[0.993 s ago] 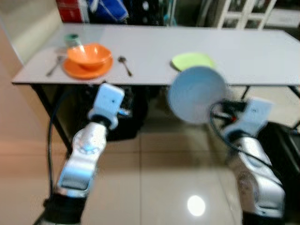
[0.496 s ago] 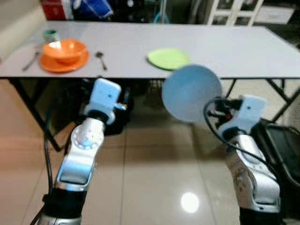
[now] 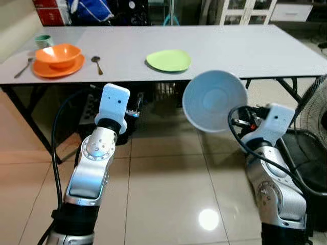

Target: Setting the table

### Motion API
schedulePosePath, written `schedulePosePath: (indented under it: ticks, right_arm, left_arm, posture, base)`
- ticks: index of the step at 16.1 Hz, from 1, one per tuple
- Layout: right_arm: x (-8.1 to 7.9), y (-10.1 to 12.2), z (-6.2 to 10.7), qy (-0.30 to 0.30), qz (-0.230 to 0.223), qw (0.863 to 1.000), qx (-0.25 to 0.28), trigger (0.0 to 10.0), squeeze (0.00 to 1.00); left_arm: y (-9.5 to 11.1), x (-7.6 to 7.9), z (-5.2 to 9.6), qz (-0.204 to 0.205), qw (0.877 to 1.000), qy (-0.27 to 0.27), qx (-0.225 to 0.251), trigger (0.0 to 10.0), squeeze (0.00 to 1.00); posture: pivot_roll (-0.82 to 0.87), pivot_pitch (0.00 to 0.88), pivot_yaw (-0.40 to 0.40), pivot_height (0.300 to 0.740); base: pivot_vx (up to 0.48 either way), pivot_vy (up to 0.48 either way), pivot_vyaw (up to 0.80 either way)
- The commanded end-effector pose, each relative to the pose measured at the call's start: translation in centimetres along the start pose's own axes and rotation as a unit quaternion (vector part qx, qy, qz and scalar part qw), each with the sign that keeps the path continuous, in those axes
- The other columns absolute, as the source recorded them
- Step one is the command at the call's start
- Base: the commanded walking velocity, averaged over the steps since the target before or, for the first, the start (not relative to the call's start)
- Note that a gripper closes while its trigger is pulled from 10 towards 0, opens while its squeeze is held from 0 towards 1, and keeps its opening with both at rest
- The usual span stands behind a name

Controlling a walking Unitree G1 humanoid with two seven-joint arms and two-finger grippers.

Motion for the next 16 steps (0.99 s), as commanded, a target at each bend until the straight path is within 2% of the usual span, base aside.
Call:
schedulePosePath:
  ticks: [1, 3, 6, 9, 16]
  right_arm:
    - [-0.5, 1.4, -0.4, 0.007, -0.005, 1.000, 0.020, 10.0, 0.00]
    - [-0.8, 1.8, -0.6, 0.008, -0.005, 1.000, 0.028, 10.0, 0.00]
    - [-1.2, 1.1, -0.5, 0.005, -0.019, 1.000, 0.021, 10.0, 0.00]
    - [-1.5, 1.2, -0.7, 0.009, -0.019, 1.000, 0.021, 10.0, 0.00]
    - [-0.6, 1.7, -1.0, -0.010, -0.010, 0.999, 0.033, 10.0, 0.00]
  left_arm:
    - [0.8, -0.1, -0.4, -0.001, 1.000, -0.001, 0.009, 10.0, 0.00]
    - [0.8, -0.3, -0.7, -0.002, 1.000, -0.001, 0.010, 10.0, 0.00]
    - [1.6, 0.3, -0.6, -0.013, 0.999, -0.024, 0.018, 10.0, 0.00]
    - [1.7, 0.0, -0.6, -0.011, 1.000, -0.019, 0.019, 10.0, 0.00]
    - [1.6, 0.8, -1.2, -0.011, 0.999, -0.035, 0.020, 10.0, 0.00]
  posture:
    - [-0.04, 0.000, -0.008, 0.740]
    - [-0.03, 0.000, 0.003, 0.740]
    - [0.02, 0.000, -0.009, 0.740]
    - [0.02, 0.000, -0.007, 0.740]
    - [0.01, 0.000, 0.010, 0.740]
  base:
    - [0.360, 0.000, 0.00]
    - [0.364, 0.000, 0.00]
    - [0.368, 0.000, 0.00]
    - [0.375, 0.000, 0.00]
    - [0.384, 0.000, 0.00]
Point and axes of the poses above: a point about 5 cm out from each wrist's last joint towards the gripper, its own z axis pointing back from the gripper into the wrist, its own y axis along the axis of the wrist's last joint, x = y × z, the point moved 5 cm from there along -z, pointing out of the wrist towards the gripper, and after that the axes turned 10 degrees about z, right-handed, at the moved point
